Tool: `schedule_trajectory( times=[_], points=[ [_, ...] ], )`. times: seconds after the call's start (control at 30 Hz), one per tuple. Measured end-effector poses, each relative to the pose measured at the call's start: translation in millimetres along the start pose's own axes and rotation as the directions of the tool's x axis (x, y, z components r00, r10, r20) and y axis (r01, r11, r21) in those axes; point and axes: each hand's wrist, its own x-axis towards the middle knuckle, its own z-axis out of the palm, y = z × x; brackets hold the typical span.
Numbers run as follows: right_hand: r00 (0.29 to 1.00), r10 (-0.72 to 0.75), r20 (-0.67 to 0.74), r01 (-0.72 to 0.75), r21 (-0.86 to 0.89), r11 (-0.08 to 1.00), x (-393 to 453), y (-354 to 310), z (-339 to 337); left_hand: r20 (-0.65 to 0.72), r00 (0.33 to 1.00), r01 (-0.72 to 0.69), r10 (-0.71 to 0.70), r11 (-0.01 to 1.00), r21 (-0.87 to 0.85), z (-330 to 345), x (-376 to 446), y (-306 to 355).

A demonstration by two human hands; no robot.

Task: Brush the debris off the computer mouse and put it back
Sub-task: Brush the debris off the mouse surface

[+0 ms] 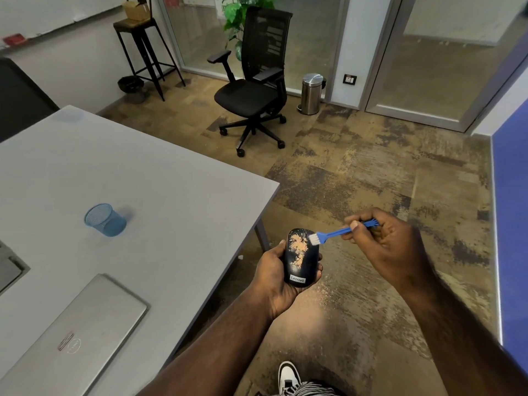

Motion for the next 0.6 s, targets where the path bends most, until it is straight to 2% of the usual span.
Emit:
schedule_trajectory(
  times=[0.2, 0.4, 0.6],
  points=[
    [0.998, -0.029, 0.057, 0.031, -0.026, 0.999, -5.5, -3.9, 3.4, -0.032, 0.999, -0.011, 0.011, 1.000, 0.019, 5.8, -1.3, -0.7],
    [0.997, 0.076, -0.014, -0.077, -0.182, 0.980, 2.6, 6.9, 4.4, -0.015, 1.000, -0.005, 0.006, 0.999, 0.049, 7.5, -3.1, -5.7],
    [0.999, 0.043, -0.004, -0.043, -0.055, 0.998, -0.6, 3.3, 0.4, -0.024, 1.000, -0.006, 0.007, 0.999, 0.050, 7.2, -3.1, -6.1]
  ],
)
